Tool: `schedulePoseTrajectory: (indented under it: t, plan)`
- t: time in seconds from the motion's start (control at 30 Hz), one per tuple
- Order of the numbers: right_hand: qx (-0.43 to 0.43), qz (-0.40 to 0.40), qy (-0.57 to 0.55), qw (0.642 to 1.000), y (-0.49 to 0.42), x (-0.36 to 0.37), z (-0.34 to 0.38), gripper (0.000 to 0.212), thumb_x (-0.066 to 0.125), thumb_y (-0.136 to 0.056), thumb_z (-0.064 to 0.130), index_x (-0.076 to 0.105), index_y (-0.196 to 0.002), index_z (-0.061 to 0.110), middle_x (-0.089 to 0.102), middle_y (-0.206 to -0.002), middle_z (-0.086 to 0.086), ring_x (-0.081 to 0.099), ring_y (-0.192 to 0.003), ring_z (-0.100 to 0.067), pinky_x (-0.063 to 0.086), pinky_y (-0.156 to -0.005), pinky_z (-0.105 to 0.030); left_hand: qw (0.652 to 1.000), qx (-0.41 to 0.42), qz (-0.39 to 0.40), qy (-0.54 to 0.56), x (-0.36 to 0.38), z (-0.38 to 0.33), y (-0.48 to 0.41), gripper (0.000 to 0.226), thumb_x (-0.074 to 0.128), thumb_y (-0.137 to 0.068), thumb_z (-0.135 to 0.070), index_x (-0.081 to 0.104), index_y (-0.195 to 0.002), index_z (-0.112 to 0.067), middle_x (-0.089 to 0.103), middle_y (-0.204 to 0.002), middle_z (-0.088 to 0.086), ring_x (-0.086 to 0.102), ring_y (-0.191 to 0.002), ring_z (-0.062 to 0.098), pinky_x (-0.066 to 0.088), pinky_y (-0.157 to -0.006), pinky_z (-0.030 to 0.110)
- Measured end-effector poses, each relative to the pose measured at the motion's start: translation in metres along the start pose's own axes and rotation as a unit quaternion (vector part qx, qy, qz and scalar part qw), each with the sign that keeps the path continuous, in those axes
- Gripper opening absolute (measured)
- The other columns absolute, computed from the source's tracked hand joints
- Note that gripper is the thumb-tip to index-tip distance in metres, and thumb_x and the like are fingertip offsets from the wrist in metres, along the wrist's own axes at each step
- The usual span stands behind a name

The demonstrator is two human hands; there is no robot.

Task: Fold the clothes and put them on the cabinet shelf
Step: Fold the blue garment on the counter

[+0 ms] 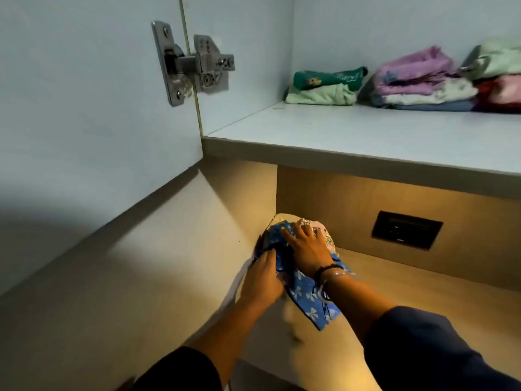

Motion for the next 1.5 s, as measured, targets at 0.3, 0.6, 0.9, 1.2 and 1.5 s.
schedulePoseTrajectory:
  t: [0.3,0.6,0.9,1.2,1.5]
  plan:
    - [-0.024,-0.007,0.012,1.0,-0.048,0.009,-0.011,0.033,0.053,-0.093,0.029,0.06,-0.124,0.024,0.042,-0.148,-0.001,0.031,-0.137,-0.029,0.027,-0.108,-0.053,0.997,0.014,-0.031,0.073,0.0,0.01,-0.042,0.103,0.083,-0.066,-0.024,0.025,-0.149,-0.011,0.039,-0.151,0.01,0.036,-0.14,0.027,0.036,-0.115,0.038]
    - [-0.094,-0.07,-0.219,0.969,0.062,-0.113,-0.066,0.032,0.066,-0.088,0.029,0.067,-0.117,0.017,0.069,-0.115,-0.003,0.064,-0.101,-0.02,0.054,-0.082,-0.036,0.969,0.093,0.035,0.226,-0.022,-0.038,-0.04,0.019,0.064,-0.081,-0.003,0.071,-0.098,-0.009,0.074,-0.094,0.007,0.07,-0.087,0.021,0.058,-0.077,0.028]
    - [0.129,-0.014,-0.58,0.804,0.226,-0.161,-0.16,0.029,0.077,-0.071,0.023,0.068,-0.083,-0.001,0.072,-0.078,-0.008,0.065,-0.07,-0.016,0.054,-0.063,-0.026,0.88,0.073,0.337,0.327,-0.086,-0.154,0.06,0.029,0.068,-0.086,-0.038,0.075,-0.096,-0.011,0.075,-0.09,0.007,0.069,-0.083,0.019,0.055,-0.07,0.027]
    - [0.268,-0.28,-0.514,0.765,0.347,-0.199,-0.16,0.033,0.061,-0.089,0.033,0.067,-0.08,0.001,0.065,-0.07,-0.009,0.055,-0.064,-0.017,0.044,-0.06,-0.033,0.894,-0.002,0.21,0.395,-0.094,-0.283,0.159,0.022,0.062,-0.089,-0.027,0.067,-0.087,-0.006,0.07,-0.056,0.005,0.066,-0.046,0.02,0.055,-0.043,0.025]
    - [0.172,-0.289,-0.319,0.886,0.425,-0.232,-0.096,0.03,0.044,-0.089,0.045,0.057,-0.073,0.025,0.058,-0.058,0.008,0.054,-0.056,-0.007,0.037,-0.047,-0.027,0.885,-0.016,0.257,0.389,-0.066,-0.351,0.233,0.035,0.041,-0.099,-0.035,0.058,-0.111,-0.007,0.067,-0.078,0.016,0.068,-0.048,0.022,0.06,-0.051,0.034]
Point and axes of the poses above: each hand's wrist, its own y-axis away from the middle knuckle, its own x-axis out of the palm, z = x × y, the point moved 9 cm from there along -y, towards the middle knuckle
